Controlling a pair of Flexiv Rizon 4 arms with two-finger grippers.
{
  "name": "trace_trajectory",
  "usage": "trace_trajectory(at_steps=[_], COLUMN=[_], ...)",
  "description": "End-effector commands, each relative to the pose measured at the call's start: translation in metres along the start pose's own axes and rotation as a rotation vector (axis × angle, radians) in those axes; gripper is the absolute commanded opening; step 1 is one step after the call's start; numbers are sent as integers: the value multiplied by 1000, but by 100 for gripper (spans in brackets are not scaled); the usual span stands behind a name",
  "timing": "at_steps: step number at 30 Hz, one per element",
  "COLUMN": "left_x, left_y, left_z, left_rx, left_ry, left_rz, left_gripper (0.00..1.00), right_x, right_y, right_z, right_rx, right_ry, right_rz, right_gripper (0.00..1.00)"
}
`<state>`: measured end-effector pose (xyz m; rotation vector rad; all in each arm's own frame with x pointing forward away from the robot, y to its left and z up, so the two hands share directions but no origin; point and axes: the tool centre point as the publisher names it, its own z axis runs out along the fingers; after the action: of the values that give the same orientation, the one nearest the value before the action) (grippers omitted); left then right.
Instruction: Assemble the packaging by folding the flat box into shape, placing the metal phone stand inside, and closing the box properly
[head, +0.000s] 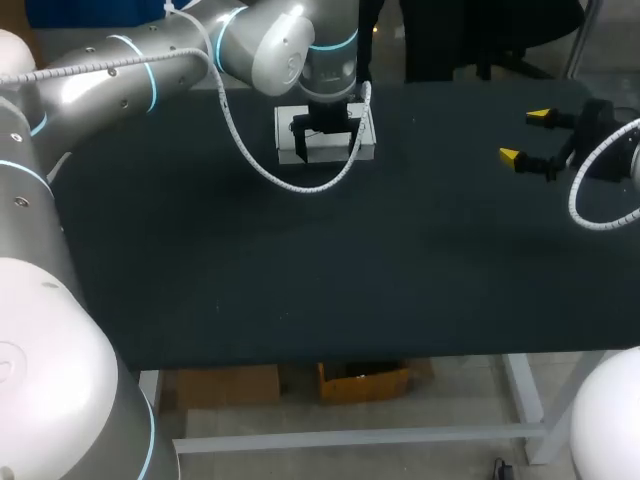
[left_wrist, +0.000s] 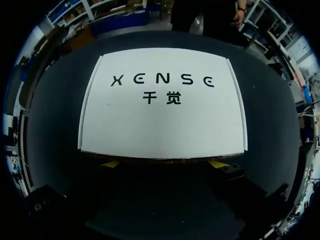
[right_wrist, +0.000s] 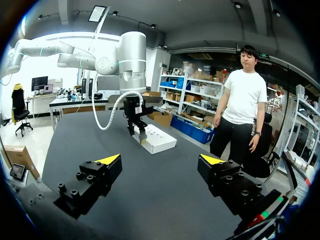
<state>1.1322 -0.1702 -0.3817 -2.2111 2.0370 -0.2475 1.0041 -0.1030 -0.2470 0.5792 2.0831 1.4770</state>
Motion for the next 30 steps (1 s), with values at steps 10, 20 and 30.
trace_trajectory(at_steps=[10,20,30], left_x=[-6,-29,-61], left_y=[-2,74,128], left_z=[-14,-67,-95], left_rx=[35,237,451], left_ry=[30,142,263], left_rz=[14,104,185], left_gripper=[100,100,100], right_x=[0,0,0], right_y=[-1,-1,-1], right_z=[-1,-1,-1], right_rx=[-4,-4,-4], right_ry=[3,3,3], right_rz=[0,0,0], right_gripper=[100,100,100])
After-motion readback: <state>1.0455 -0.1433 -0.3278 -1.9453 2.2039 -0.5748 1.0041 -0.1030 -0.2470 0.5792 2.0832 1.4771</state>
